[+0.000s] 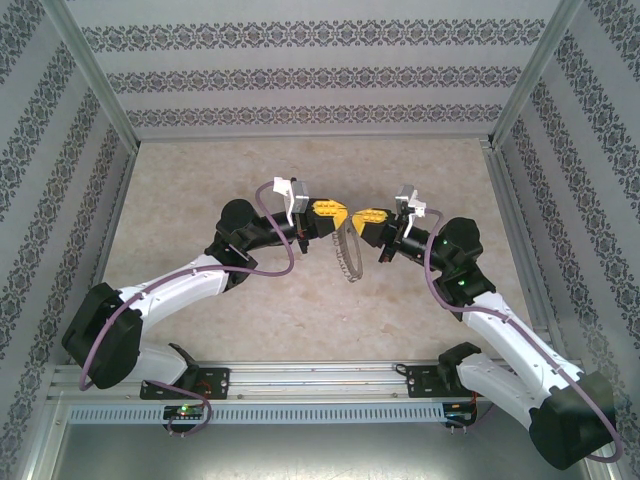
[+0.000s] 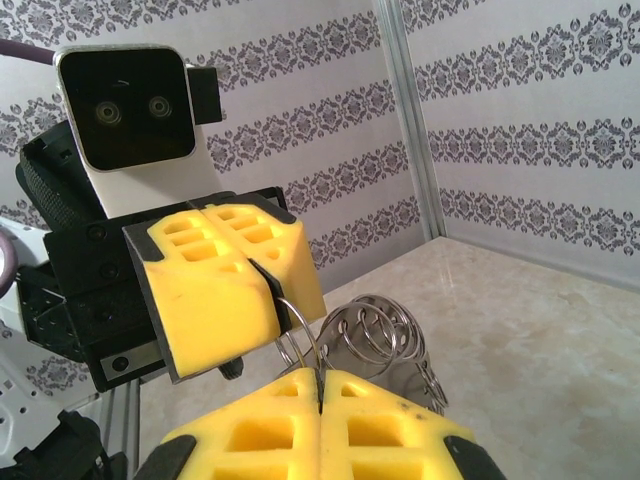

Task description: Put the keys on the keyring

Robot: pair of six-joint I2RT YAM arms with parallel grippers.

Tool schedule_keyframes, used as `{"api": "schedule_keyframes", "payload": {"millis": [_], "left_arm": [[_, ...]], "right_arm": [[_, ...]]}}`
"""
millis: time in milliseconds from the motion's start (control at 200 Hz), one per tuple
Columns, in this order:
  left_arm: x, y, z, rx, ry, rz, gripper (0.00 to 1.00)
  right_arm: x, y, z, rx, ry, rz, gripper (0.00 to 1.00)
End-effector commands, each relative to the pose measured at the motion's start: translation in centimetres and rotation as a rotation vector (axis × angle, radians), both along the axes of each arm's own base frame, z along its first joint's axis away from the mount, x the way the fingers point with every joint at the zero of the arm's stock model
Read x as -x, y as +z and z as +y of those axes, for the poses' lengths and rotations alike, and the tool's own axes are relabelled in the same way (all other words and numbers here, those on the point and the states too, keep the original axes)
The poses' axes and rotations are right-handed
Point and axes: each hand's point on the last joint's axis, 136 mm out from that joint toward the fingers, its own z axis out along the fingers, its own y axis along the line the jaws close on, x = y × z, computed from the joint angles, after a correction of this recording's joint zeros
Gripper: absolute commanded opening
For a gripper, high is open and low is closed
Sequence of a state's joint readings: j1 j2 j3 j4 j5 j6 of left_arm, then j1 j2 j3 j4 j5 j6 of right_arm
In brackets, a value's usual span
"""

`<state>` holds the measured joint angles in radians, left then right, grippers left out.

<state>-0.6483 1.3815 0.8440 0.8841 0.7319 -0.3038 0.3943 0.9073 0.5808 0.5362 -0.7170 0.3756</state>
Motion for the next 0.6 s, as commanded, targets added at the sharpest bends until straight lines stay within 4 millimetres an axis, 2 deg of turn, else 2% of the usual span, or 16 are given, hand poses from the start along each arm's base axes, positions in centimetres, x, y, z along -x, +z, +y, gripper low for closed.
{"api": "schedule_keyframes", "payload": {"millis": [0,320,395,430,505,595], "left_arm": [[2.5,5.5,0.4,0.144,-0.037,-0.179,0.0],[2.5,4.9,0.0,0.127,-0.058,-0.166,0.0],[2.4,4.7,-0.1,0.122,-0.06,-0.161,0.0],[2.4,4.7,-0.1,0.121,-0.058,-0.163,0.0],[2.4,4.6,-0.1,0.119,-0.058,-0.16,0.0],[2.5,4.7,-0.1,0.119,-0.062,-0.161,0.0]], "right_arm": [[-0.1,-2.3,-0.2,0.028,0.0,0.081,0.0],[-0.4,-1.8,-0.5,0.02,-0.029,0.065,0.0],[-0.6,-1.7,-0.7,0.017,-0.041,0.062,0.26],[-0.6,-1.5,-0.8,0.015,-0.046,0.057,0.33],[-0.6,-1.3,-0.9,0.012,-0.052,0.051,0.39],[-0.7,-1.1,-0.8,0.011,-0.05,0.046,0.4]]}}
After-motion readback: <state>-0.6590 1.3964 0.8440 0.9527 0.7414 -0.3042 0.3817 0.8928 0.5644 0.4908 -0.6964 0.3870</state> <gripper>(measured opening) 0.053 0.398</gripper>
